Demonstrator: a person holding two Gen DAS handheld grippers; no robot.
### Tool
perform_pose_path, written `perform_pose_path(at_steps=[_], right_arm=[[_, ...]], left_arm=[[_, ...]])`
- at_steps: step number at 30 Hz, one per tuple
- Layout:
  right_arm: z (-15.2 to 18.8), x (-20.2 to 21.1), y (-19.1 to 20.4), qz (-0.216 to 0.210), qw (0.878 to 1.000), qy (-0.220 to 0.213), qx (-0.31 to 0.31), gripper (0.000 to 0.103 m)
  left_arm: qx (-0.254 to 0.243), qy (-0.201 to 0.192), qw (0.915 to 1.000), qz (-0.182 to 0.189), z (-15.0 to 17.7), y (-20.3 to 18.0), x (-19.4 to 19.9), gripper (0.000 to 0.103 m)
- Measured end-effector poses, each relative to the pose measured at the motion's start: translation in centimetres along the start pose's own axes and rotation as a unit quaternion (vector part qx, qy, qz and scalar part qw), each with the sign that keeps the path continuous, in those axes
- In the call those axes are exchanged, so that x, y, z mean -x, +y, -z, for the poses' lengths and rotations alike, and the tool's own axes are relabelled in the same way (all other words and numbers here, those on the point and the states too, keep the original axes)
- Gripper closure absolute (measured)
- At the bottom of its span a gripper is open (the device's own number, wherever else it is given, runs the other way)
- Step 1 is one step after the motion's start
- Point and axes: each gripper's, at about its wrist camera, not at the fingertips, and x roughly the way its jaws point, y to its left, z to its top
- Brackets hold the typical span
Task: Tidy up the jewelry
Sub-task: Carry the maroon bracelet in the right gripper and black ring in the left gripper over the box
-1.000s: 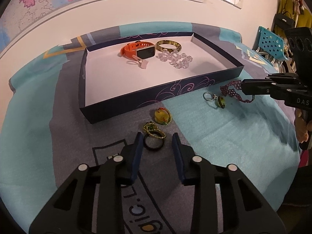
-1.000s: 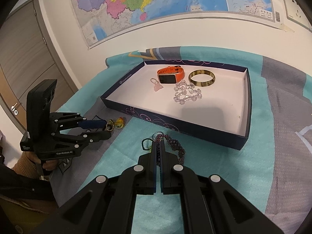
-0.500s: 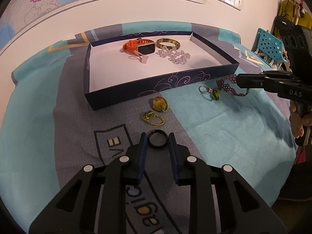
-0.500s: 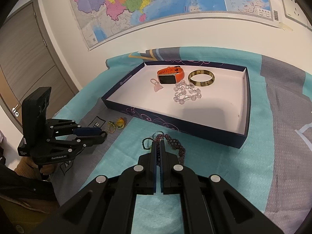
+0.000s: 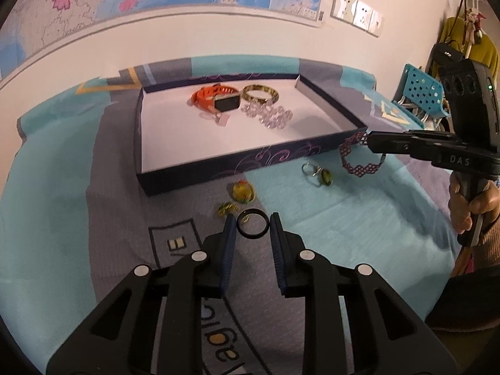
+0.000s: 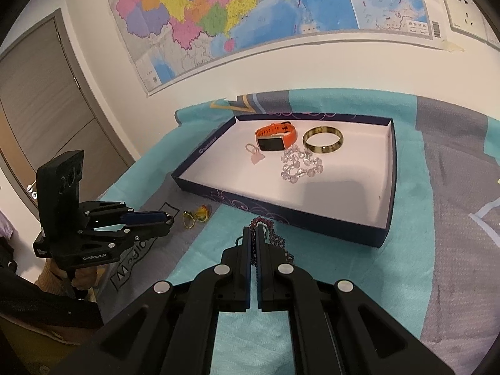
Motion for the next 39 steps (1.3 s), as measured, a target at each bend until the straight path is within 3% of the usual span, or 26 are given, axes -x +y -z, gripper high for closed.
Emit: perform_pose_path(at_steps=[15,39], right_arm=[[-2.6,0.8,0.2,-0.002,1.0,-0.029,0.011,0.102],[-6.8,-2.4,-1.2,0.028,0.999,-0.035,0.012,0.102]], left_arm=[[-0.012,-0.033,0.9994,-0.006,-3.3,-0.2,0.6,0.08],[-0.017,-0.028,0.9994,-0.012,-7.3,0.6,-3.0,0.08]])
